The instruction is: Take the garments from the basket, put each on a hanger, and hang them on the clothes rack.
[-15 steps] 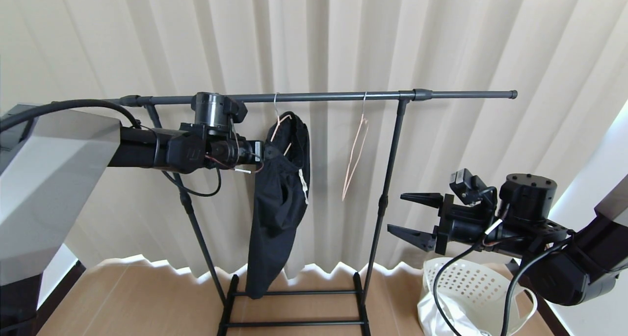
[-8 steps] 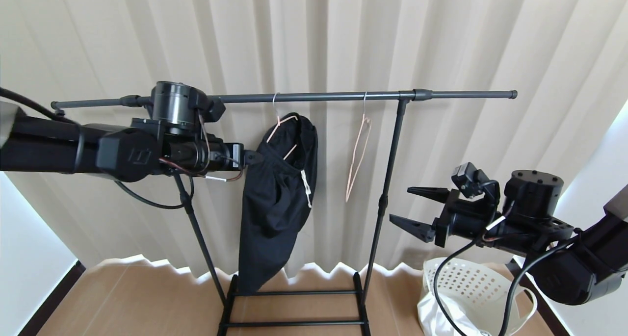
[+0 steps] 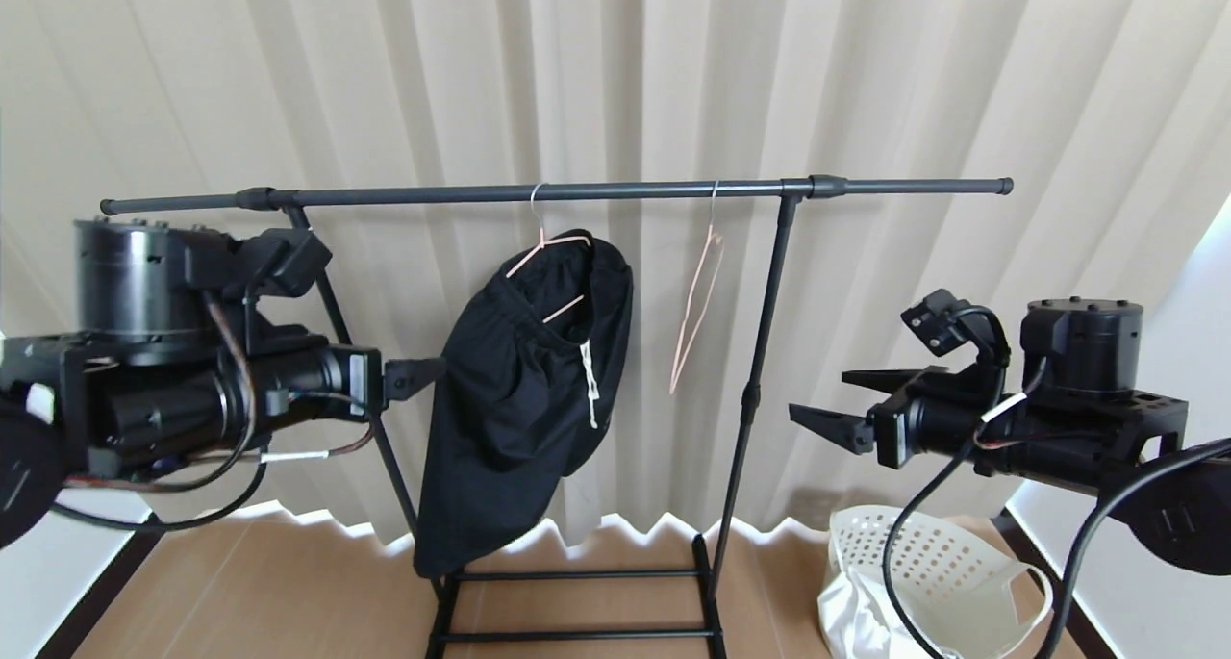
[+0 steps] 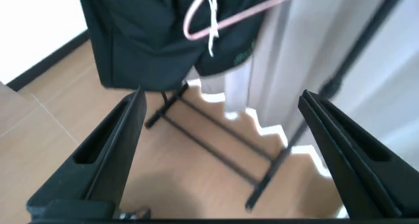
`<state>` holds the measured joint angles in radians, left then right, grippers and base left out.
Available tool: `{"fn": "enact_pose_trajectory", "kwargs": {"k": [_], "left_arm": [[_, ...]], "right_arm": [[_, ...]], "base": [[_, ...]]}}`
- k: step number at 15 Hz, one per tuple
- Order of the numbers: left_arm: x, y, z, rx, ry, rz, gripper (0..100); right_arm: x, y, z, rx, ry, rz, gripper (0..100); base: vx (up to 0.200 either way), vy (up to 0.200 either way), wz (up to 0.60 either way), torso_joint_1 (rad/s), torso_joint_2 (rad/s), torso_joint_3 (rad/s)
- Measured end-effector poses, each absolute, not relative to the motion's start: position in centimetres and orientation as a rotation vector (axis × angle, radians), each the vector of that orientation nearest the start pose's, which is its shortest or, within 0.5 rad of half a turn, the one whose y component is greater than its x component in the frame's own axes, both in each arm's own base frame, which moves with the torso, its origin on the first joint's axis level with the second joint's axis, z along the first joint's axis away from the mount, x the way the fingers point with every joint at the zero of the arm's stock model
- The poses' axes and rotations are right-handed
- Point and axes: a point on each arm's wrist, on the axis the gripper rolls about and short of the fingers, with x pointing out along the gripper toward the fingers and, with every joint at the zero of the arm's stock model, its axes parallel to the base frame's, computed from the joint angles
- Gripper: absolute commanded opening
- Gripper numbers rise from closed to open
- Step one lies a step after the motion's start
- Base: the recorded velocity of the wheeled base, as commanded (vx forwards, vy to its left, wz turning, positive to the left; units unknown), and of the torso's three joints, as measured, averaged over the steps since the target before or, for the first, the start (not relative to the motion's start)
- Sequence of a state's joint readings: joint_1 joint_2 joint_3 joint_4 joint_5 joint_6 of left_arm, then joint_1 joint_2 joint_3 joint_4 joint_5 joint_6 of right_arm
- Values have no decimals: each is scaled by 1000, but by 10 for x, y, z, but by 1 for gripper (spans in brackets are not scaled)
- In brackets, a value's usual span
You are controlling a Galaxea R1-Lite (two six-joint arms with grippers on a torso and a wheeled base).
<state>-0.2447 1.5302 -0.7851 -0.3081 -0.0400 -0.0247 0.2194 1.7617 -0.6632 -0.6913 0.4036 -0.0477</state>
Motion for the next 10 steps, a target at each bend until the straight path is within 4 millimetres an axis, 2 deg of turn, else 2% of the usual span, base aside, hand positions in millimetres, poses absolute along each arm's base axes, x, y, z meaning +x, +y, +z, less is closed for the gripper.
{"fn": "enact_pose_trajectory", "kwargs": {"k": [2,4,10], "left_arm": [[219,-56,179,32,452,-278,100],[187,-48,164,39,475,-282,100],[116,-30,126,38,522,-283,100]], "right_arm": [[273,73,150,-28,388,563,100],[248,70,152,-36,390,547,100],[177,54,129,-46,431,535,100]], "base": [[0,0,0,0,0,0],[0,0,0,0,0,0],[0,0,0,0,0,0]]}}
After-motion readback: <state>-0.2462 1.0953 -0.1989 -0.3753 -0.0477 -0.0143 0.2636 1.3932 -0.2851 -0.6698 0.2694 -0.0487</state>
